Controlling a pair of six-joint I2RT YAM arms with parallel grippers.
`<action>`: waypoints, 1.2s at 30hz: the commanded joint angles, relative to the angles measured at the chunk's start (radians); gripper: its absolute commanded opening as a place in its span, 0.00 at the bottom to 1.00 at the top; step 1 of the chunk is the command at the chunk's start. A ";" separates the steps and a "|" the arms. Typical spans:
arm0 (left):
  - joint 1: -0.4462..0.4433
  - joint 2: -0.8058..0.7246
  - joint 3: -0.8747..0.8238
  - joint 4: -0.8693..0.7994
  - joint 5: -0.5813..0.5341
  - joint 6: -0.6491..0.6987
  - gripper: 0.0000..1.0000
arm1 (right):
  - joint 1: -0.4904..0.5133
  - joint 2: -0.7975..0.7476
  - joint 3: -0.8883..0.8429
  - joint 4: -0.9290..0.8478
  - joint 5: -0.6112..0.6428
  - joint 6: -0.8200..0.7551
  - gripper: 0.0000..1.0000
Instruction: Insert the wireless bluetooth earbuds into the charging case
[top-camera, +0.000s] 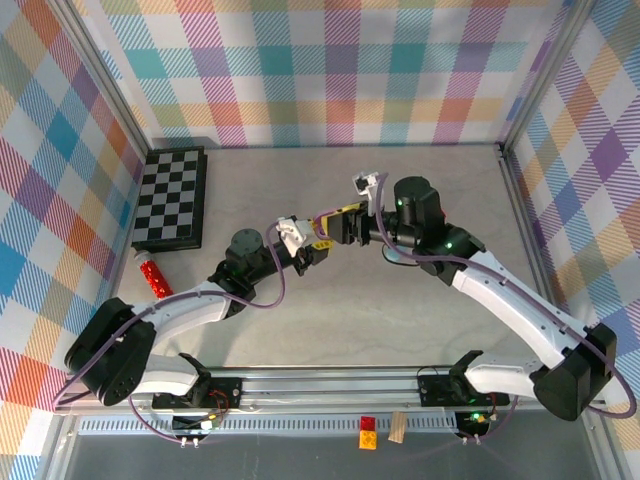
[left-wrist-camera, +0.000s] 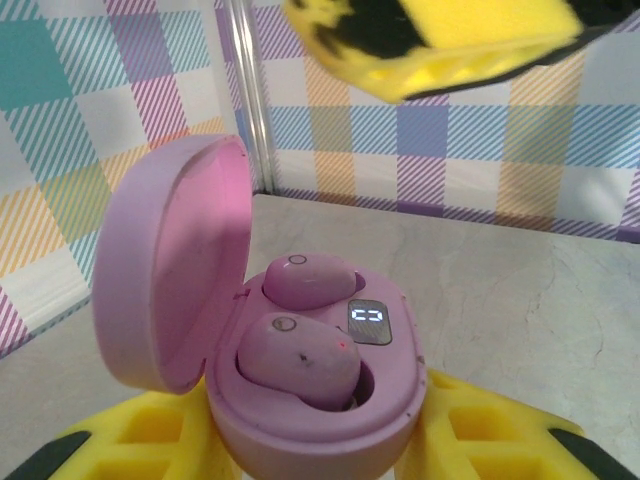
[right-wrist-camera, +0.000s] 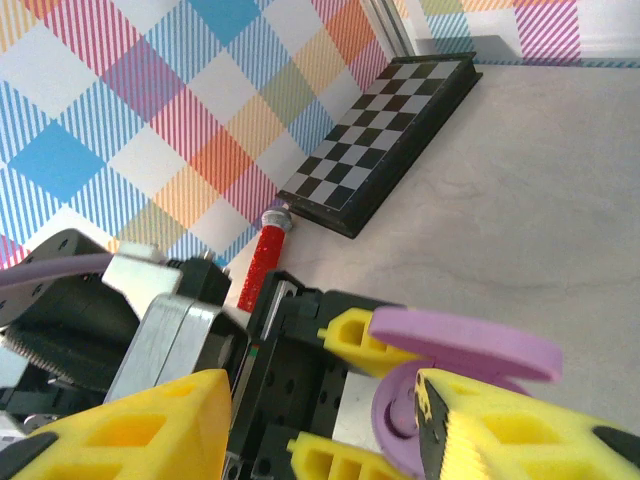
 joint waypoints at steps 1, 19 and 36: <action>-0.009 -0.038 0.013 -0.028 0.048 0.037 0.37 | -0.010 0.043 0.083 -0.068 0.031 -0.039 0.52; 0.003 -0.050 0.006 -0.003 0.047 -0.006 0.37 | -0.014 0.133 0.189 -0.303 -0.040 -0.081 0.54; 0.007 -0.062 0.012 0.092 0.096 -0.070 0.37 | -0.176 -0.015 -0.111 0.082 -0.361 0.322 0.74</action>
